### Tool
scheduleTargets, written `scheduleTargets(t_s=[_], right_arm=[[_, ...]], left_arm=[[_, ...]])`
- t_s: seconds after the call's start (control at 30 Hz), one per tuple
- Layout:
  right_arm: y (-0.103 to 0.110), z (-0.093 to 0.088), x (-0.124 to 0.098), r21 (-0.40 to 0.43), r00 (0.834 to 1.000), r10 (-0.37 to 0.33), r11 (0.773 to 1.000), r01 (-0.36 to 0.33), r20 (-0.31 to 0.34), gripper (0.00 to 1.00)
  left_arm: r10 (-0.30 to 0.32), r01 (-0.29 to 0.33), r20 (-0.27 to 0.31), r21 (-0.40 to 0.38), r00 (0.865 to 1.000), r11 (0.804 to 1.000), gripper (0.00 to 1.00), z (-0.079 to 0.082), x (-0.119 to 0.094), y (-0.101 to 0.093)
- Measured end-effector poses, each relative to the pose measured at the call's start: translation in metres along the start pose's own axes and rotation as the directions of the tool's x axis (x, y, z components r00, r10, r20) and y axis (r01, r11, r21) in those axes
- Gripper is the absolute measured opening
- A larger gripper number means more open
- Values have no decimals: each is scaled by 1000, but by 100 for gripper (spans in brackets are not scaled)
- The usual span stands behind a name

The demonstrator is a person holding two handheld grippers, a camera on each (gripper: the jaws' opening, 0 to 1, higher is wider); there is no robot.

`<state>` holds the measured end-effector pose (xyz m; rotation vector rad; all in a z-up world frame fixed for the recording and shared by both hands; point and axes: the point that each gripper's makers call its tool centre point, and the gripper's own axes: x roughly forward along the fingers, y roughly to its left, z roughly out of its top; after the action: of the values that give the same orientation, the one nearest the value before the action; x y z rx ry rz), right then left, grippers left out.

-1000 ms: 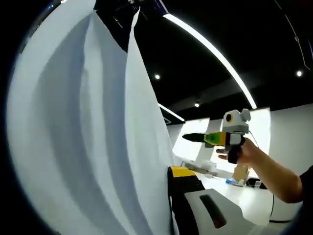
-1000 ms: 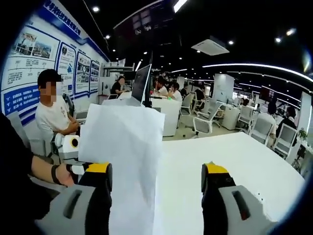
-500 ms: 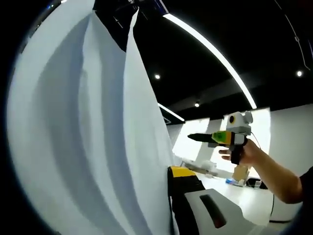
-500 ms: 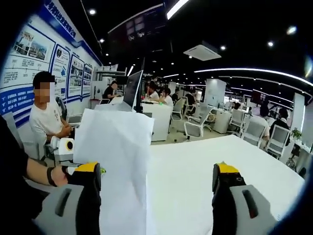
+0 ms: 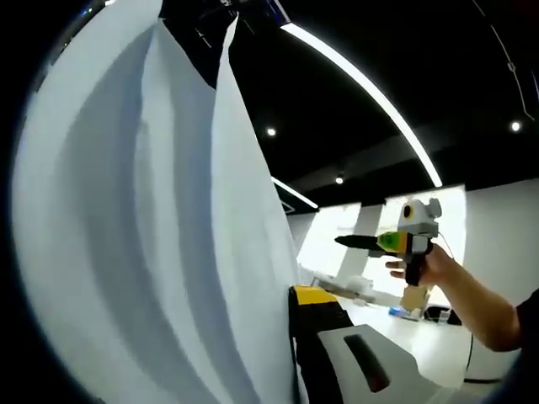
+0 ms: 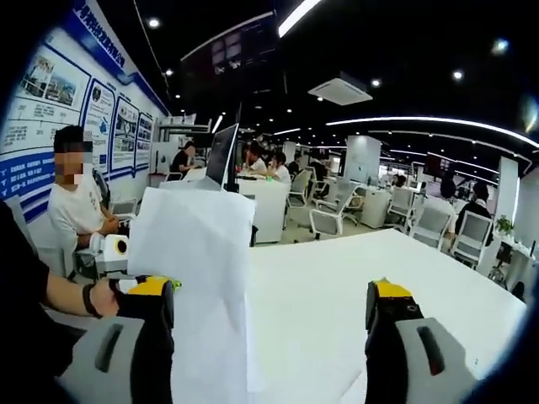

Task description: Organize the stack of printing papers by aligning and flattening the scattered papers on the table

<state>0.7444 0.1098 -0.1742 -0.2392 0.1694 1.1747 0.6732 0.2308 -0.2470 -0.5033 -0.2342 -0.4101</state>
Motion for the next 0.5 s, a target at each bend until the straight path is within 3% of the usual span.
scheduleTargets(t_s=[0.5], right_arm=[[-10, -8, -31, 8, 999, -49, 999, 48, 13, 90]], left_arm=[[0, 0, -2, 2, 1000, 1000, 6, 0, -1, -1]])
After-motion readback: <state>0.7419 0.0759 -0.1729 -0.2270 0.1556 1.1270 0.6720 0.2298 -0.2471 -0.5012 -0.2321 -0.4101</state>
